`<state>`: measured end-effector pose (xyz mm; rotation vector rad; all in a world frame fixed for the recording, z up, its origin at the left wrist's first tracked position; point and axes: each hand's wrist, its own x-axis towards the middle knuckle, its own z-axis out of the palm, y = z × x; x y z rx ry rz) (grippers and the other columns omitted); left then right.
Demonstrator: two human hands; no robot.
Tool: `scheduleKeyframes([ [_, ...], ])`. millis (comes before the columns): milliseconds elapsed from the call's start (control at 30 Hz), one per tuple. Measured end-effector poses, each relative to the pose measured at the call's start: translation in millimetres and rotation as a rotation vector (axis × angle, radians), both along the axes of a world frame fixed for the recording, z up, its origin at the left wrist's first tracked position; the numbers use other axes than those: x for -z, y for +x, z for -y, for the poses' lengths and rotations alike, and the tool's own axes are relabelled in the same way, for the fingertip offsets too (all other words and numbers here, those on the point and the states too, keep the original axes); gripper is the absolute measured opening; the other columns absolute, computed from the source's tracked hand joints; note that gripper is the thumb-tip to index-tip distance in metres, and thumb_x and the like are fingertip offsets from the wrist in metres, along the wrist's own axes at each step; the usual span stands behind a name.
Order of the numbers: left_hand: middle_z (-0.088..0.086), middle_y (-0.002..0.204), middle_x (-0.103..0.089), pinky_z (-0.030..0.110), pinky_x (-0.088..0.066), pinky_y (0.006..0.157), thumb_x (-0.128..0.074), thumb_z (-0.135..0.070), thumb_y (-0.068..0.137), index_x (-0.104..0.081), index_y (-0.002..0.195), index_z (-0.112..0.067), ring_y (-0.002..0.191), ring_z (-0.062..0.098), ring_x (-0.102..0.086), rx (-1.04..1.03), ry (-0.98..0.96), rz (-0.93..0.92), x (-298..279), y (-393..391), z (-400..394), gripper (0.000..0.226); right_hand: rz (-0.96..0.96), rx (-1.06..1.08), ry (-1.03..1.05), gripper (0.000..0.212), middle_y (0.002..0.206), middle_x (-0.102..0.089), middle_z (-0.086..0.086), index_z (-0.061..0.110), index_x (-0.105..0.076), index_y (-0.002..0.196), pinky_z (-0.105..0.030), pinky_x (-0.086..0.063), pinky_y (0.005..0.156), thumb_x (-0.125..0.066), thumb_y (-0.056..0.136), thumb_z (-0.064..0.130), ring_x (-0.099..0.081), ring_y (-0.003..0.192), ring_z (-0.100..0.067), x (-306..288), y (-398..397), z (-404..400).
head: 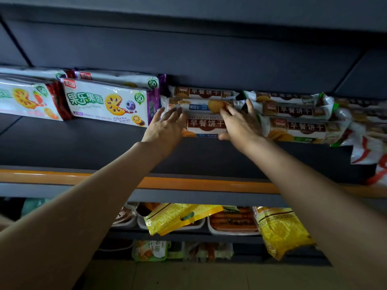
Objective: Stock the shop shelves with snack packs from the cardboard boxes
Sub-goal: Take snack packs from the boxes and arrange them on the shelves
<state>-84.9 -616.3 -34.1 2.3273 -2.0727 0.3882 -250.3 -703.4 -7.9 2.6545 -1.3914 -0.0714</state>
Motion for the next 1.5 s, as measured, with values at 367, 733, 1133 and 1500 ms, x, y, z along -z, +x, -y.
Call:
scheduleKeyframes([
  [367, 0.004, 0.153, -0.024, 0.028, -0.015, 0.112, -0.05, -0.002, 0.091, -0.022, 0.147, -0.02, 0.139, 0.023, -0.025, -0.01, -0.12, -0.249, 1, 18, -28, 0.065, 0.089, 0.064, -0.002, 0.075, 0.157, -0.019, -0.004, 0.024, -0.016, 0.15, -0.046, 0.008, 0.116, -0.061, 0.089, 0.03, -0.005, 0.146, -0.027, 18, 3, 6],
  [733, 0.003, 0.158, 0.0, 0.034, 0.0, 0.116, -0.044, -0.01, 0.094, -0.012, 0.149, -0.018, 0.146, 0.019, 0.001, -0.17, -0.103, -0.108, -15, 126, -79, 0.064, 0.239, -0.408, -0.122, 0.081, 0.15, -0.027, -0.015, 0.011, -0.026, 0.146, -0.039, -0.007, 0.116, -0.072, 0.08, 0.02, -0.02, 0.14, -0.031, -4, 120, -42],
  [1133, 0.007, 0.157, 0.005, 0.041, -0.011, 0.117, -0.044, -0.018, 0.096, -0.02, 0.147, -0.029, 0.145, 0.03, 0.004, -0.168, -0.035, -0.276, 16, 217, -91, 0.057, 0.04, -0.225, -0.302, 0.094, 0.146, -0.019, -0.017, 0.038, 0.002, 0.149, -0.053, -0.002, 0.115, -0.053, 0.084, -0.001, -0.021, 0.134, -0.041, 7, 208, -44],
  [1500, 0.01, 0.157, 0.001, 0.037, -0.028, 0.111, -0.048, -0.017, 0.094, -0.021, 0.147, -0.027, 0.138, 0.032, -0.027, -0.141, -0.023, -0.417, 24, 221, -81, 0.06, -0.087, -0.222, -0.409, 0.107, 0.147, -0.019, -0.014, 0.035, 0.007, 0.149, -0.053, 0.005, 0.115, -0.061, 0.078, -0.006, -0.028, 0.133, -0.036, 11, 199, -29],
])
